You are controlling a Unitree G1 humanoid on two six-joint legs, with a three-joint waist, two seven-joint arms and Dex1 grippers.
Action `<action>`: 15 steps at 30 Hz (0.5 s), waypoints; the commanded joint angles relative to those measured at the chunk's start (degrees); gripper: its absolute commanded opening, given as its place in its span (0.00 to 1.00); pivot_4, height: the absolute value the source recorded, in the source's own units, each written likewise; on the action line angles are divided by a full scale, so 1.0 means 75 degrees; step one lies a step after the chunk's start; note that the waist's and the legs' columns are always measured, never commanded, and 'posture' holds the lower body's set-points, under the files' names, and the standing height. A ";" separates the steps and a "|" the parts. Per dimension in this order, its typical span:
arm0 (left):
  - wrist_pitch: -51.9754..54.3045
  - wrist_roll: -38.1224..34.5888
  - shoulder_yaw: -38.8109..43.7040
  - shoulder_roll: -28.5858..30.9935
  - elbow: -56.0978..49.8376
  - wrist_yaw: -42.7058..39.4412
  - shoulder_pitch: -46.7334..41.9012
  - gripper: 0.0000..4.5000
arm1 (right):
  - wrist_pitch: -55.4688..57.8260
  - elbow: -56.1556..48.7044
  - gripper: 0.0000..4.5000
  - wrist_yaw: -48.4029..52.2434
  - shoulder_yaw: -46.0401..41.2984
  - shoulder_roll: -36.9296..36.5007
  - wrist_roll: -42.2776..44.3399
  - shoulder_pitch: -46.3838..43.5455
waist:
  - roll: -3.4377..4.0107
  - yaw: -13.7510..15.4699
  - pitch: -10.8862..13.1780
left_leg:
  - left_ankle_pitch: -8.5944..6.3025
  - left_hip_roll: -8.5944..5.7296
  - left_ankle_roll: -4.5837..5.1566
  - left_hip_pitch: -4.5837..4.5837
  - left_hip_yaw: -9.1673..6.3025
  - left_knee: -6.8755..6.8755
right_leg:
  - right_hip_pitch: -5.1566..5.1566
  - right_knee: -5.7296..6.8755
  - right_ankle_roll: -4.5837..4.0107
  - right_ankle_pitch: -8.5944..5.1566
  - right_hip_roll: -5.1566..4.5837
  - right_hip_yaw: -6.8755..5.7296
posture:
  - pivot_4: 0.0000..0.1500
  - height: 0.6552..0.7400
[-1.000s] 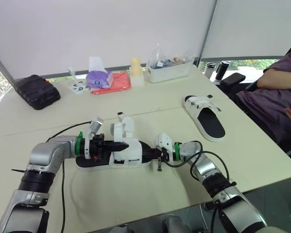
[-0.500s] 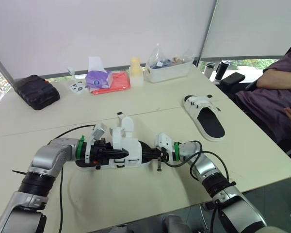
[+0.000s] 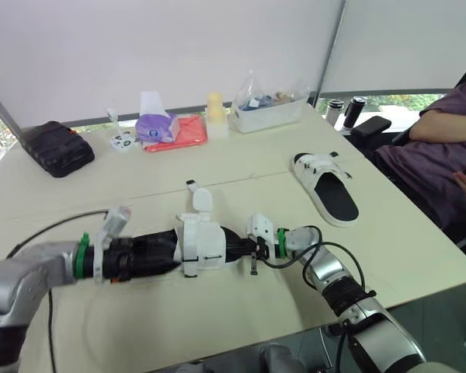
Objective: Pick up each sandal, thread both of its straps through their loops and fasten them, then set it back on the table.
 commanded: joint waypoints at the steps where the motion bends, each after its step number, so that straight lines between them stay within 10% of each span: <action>1: -0.0261 0.0007 0.0265 0.0098 -0.0621 0.0348 0.0364 0.75 | 0.0287 0.0746 0.00 -0.0116 0.0392 -0.0045 -0.0695 0.0346 | -0.0002 0.0005 0.0000 | 0.0001 0.0002 -0.0001 0.0000 -0.0001 0.0000 | 0.0000 0.0000 -0.0003 -0.0002 0.0000 -0.0001 | 1.00 1.00; 15: -0.2342 0.1680 -0.1147 -0.0613 0.0030 0.0953 0.0673 0.75 | 0.0336 0.0493 0.00 -0.0017 0.0497 -0.0072 -0.0716 0.0573 | -0.0006 0.0004 -0.0006 | 0.0001 0.0007 -0.0002 0.0003 0.0003 -0.0008 | 0.0000 -0.0001 -0.0037 -0.0021 0.0000 -0.0003 | 1.00 1.00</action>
